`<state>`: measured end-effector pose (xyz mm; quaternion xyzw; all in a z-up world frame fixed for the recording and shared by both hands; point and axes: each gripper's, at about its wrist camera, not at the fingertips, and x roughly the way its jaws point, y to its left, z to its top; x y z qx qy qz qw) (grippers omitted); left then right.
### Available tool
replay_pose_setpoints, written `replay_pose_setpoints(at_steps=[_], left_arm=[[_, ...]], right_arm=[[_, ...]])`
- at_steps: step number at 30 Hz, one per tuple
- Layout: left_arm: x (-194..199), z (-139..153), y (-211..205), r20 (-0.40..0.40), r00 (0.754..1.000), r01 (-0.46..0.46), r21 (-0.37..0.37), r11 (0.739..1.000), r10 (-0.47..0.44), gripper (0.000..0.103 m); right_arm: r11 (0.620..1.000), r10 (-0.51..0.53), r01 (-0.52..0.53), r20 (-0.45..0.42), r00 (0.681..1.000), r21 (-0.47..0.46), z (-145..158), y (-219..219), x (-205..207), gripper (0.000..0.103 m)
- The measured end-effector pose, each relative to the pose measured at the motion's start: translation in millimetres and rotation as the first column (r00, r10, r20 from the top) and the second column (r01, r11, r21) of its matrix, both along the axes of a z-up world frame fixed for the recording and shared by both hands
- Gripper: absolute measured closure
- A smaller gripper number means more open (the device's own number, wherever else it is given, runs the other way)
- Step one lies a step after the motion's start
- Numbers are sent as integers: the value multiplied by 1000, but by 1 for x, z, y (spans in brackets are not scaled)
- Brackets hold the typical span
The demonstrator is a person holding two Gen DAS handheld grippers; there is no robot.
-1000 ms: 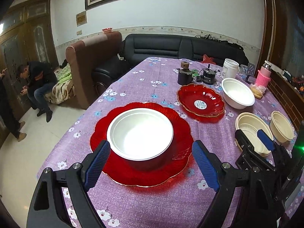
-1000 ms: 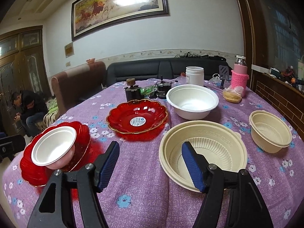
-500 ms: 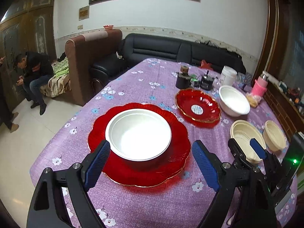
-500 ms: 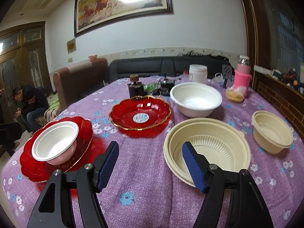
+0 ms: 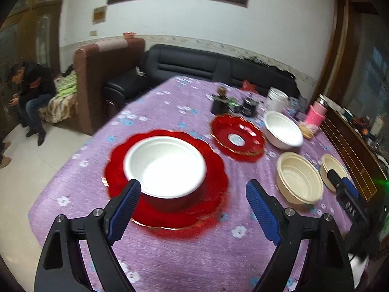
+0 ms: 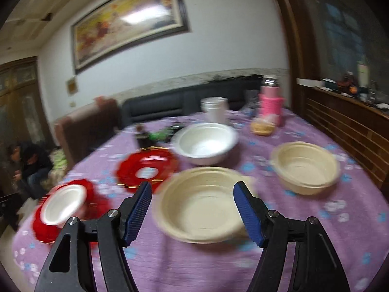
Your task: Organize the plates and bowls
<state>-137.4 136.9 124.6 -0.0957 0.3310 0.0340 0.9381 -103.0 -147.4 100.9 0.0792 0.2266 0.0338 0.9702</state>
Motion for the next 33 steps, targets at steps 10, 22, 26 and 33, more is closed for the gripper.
replay_pose_setpoints(at_steps=[10,22,26,33], left_arm=[[16,-7,-51,-62,981,186,22,982,-184,15],[91,-31,-107,-204,931,284,-112,952,-302,16],[132,-46,-132,-251,914,298,-114,948,-318,16],[176,-100,-144,-412,859,228,-224,948,-304,26]], right_arm=[[988,-8,42,-219,976,151,-34,-48,63,29],[984,23,29,-283,959,178,-59,-52,79,46],[978,23,45,-316,948,205,-66,-58,83,54],[951,81,38,-366,927,307,-79,-67,89,76]])
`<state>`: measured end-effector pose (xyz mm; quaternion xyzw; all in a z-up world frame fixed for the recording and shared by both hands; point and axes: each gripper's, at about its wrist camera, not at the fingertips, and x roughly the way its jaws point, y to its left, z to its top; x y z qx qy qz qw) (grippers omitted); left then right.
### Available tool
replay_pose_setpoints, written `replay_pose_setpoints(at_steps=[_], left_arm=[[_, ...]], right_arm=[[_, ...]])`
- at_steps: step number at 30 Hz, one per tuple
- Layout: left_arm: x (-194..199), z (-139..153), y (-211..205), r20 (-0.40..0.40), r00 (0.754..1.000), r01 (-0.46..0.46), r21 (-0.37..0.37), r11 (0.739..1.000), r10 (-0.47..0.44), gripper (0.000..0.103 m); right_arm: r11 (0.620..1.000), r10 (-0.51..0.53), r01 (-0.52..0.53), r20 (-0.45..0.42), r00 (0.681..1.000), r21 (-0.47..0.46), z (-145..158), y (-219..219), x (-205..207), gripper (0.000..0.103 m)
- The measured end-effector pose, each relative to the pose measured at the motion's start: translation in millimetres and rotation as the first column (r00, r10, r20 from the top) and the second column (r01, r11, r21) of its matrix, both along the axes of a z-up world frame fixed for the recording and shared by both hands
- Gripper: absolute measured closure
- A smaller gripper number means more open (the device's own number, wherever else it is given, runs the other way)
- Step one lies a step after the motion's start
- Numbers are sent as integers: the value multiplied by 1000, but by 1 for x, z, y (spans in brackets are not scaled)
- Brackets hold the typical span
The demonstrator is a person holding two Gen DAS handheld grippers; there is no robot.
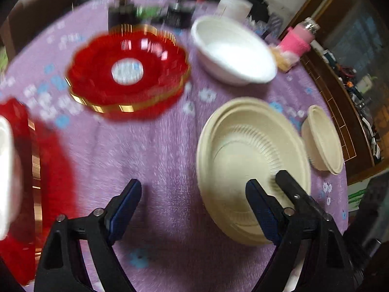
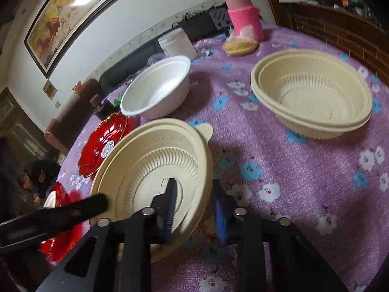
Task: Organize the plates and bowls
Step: 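Grasp the beige bowl rim with the right gripper while the left gripper grasps it too, then carry the beige bowl with both grippers onto the white plate and release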
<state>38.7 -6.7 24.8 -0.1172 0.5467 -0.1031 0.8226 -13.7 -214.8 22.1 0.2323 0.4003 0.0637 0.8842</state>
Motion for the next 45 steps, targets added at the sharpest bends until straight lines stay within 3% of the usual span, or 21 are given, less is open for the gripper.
replay_pose_setpoints(at_steps=[1,2,3,5,14,17,24,30,34,39,45], left_arm=[[-1,-1,-2,10,1000,5,13,1000,-5,27],[-3,2,-6,35,999,20,32,999,-22,35],[-5,4,-12,37,997,62,24,998,-63,46],[-7,4,-17,19,995,100,-9,995,-100,53],[-48,40,13,124,990,71,-2,997,-70,52],[-65,53,40,157,987,41,41,998,-47,50],[-88,78,142,215,970,-123,36,992,113,46],[-85,68,212,192,954,-242,37,970,231,46],[-79,59,230,170,953,-265,73,962,250,45],[-78,54,243,166,957,-254,84,964,238,41],[-93,63,257,194,944,-279,35,960,267,36]], right_arm=[[1000,6,-6,-6,1000,18,-2,-1,0,80],[1000,10,-9,-9,1000,28,-3,-1,1,83],[999,14,-14,-7,1000,34,-3,-1,0,85],[999,25,-25,2,1000,40,-2,1,-1,86],[990,137,-139,141,981,5,27,33,-20,87],[977,209,-212,120,971,13,39,63,-22,86],[925,378,-380,93,921,4,71,161,-11,85],[873,487,-486,50,872,-32,69,253,9,85],[854,518,-515,23,855,-74,59,285,15,85],[846,516,-509,3,856,-158,48,303,23,85],[850,491,-476,10,871,-224,45,300,26,84]])
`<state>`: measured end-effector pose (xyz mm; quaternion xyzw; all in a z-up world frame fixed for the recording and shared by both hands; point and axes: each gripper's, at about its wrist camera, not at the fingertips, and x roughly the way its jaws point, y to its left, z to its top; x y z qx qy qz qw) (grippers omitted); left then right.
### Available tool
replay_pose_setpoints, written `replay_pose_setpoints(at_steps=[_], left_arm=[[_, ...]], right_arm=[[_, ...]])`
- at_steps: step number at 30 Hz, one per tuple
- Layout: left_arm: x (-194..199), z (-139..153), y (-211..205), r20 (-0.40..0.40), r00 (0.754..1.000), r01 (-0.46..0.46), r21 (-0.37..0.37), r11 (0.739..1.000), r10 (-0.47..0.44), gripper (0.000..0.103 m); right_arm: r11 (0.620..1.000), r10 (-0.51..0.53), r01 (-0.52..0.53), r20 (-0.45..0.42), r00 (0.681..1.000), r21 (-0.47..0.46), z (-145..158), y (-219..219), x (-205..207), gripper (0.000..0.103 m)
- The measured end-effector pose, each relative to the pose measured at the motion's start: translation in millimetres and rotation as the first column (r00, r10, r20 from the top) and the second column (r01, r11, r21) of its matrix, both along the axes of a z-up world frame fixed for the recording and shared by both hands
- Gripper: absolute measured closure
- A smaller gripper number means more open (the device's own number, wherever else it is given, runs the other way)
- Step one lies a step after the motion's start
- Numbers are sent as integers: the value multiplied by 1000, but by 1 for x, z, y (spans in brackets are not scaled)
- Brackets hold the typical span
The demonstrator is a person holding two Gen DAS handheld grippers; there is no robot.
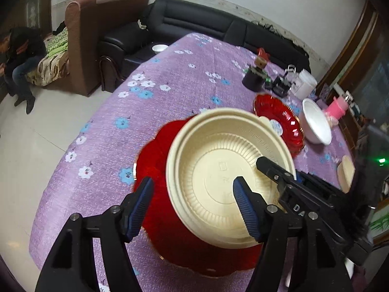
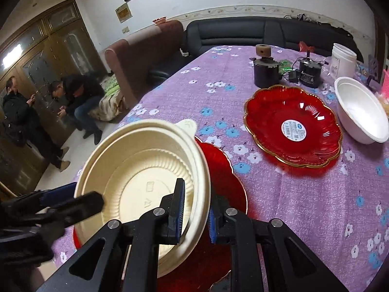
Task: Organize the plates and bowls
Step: 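Carry the beige bowl with both grippers onto the white plate and release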
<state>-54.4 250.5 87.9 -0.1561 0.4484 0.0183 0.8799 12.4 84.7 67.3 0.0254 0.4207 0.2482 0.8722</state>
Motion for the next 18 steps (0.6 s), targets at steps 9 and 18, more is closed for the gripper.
replay_pose_setpoints(at_steps=[9,18], left_arm=[[-38,22,6,92,993,-72,-12,997,73,30],[-76,51,-28,249,966,-86,70,994,66,18]], right_arm=[[995,-53,46,77,996,94,16,-20,-13,64],[963,-257,238,159,953,128,40,-109,-23,42]])
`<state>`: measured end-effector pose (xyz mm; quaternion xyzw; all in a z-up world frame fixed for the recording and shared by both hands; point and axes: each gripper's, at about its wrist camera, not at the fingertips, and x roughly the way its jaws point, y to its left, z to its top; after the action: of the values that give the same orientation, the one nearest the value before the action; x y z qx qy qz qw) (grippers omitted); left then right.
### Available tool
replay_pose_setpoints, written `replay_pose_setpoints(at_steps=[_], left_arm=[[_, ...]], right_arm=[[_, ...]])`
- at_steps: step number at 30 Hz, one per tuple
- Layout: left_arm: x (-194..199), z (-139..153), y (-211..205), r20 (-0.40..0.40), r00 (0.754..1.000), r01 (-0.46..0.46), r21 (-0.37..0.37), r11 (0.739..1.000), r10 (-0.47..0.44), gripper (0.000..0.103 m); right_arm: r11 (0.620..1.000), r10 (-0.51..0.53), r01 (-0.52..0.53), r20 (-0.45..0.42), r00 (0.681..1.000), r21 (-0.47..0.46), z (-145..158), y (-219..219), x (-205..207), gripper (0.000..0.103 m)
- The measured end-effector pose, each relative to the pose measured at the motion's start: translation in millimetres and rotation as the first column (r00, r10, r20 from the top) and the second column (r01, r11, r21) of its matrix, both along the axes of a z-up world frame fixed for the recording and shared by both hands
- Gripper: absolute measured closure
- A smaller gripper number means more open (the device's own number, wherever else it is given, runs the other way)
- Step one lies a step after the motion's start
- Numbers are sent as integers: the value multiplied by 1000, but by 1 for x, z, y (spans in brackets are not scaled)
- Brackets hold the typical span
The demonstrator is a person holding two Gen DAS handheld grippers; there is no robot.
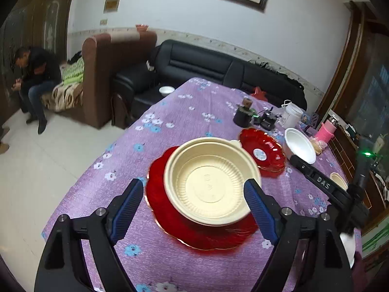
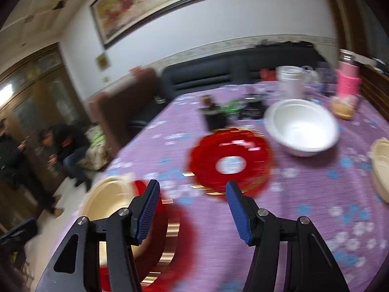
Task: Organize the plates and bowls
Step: 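Carry the beige bowl with both grippers onto the white plate and release, then grasp the small labelled red plate with the right gripper while the left gripper grasps it too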
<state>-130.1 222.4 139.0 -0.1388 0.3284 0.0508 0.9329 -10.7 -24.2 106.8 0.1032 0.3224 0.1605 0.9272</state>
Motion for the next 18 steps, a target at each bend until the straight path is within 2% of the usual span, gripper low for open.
replay_pose_setpoints(at_steps=[5,11,13,15,16,18], left_arm=[[2,-4,-20,-5,998,57,-23,998,-58,18],[6,-6,-30,-27,996,81,-10,997,-81,18],[5,-7,-30,-32,996,80,-11,997,-80,18],[4,-7,-30,-37,996,76,-8,997,-76,18],[3,-8,-29,-39,996,74,-8,997,-75,18],[2,-9,-28,-40,996,75,-10,997,-76,18]], right_arm=[[997,-80,80,-139,987,-4,-25,-48,35,42],[987,-85,122,-312,946,104,-58,-58,93,47],[982,-87,140,-357,930,124,-69,-52,114,57],[974,-87,164,-403,911,158,-79,-50,128,82],[966,-89,183,-429,899,184,-84,-51,133,88],[955,-84,199,-443,893,221,-88,-55,133,89]])
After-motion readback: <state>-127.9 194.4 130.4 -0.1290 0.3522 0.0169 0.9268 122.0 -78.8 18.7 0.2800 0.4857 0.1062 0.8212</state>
